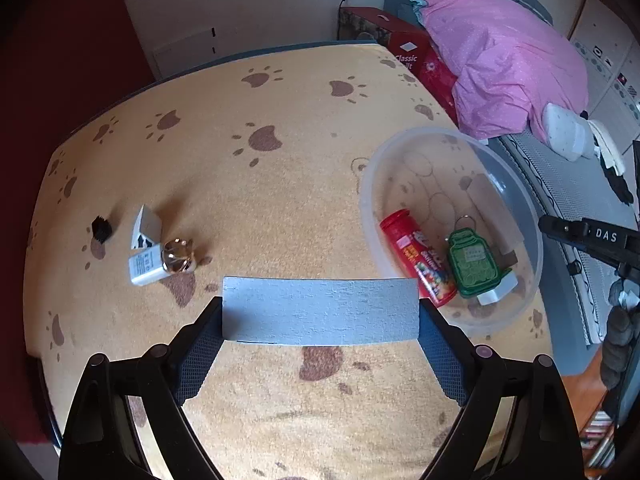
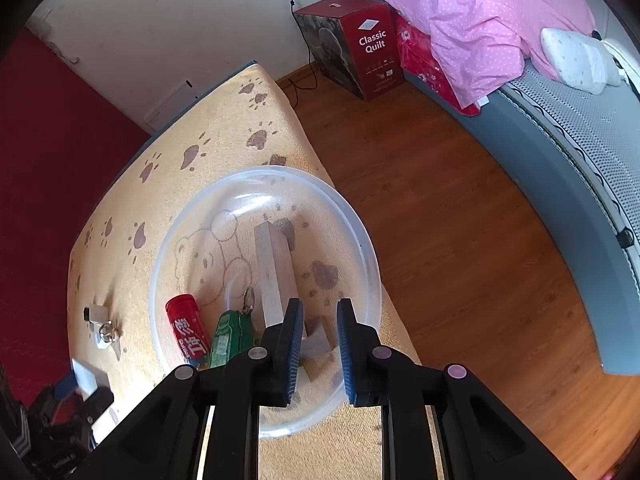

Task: Organize rigid objects
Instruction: 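Release the grey block into the bowl while the left lowers the white box in and opens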

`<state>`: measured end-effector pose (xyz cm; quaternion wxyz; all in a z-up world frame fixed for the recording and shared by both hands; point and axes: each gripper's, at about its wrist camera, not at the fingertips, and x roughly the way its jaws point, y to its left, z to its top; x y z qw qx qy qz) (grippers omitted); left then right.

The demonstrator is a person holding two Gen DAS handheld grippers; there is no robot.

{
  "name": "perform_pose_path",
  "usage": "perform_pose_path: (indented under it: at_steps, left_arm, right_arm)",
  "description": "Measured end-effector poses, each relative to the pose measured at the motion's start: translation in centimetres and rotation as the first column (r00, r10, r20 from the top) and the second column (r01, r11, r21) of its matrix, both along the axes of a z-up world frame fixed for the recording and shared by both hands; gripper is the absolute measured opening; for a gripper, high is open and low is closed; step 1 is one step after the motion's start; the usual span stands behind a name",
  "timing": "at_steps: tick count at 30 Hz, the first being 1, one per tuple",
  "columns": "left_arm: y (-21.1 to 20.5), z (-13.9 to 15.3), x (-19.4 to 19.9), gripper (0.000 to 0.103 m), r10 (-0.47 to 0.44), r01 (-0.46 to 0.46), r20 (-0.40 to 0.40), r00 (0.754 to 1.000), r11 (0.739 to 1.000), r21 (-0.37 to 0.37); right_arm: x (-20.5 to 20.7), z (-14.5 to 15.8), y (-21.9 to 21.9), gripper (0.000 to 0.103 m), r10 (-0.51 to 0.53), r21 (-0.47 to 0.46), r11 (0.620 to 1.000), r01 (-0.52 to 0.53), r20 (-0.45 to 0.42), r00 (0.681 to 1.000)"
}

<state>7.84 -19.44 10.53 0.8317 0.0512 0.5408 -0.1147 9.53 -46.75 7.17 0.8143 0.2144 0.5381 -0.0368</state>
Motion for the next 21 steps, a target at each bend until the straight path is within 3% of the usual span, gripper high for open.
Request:
perform_pose_path:
  at_steps: [15,21]
  left_arm:
    - [-6.7,1.3,3.3,0.092,-0.107,0.108,0.045,0.993,0.994,-0.021]
    - [-8.1,1.0,4.4,0.092,-0.111,0.113,0.027,0.993,0.992,-0.048]
  right_arm:
    - [-1.5,0.7,0.7,0.021,0.043,-0.014,0.999,-0.043,0.019,0.999]
    - [-1.8,0.7,0.6,0.024,0.047,-0.005,0.999,-0.047,0.02,0.999]
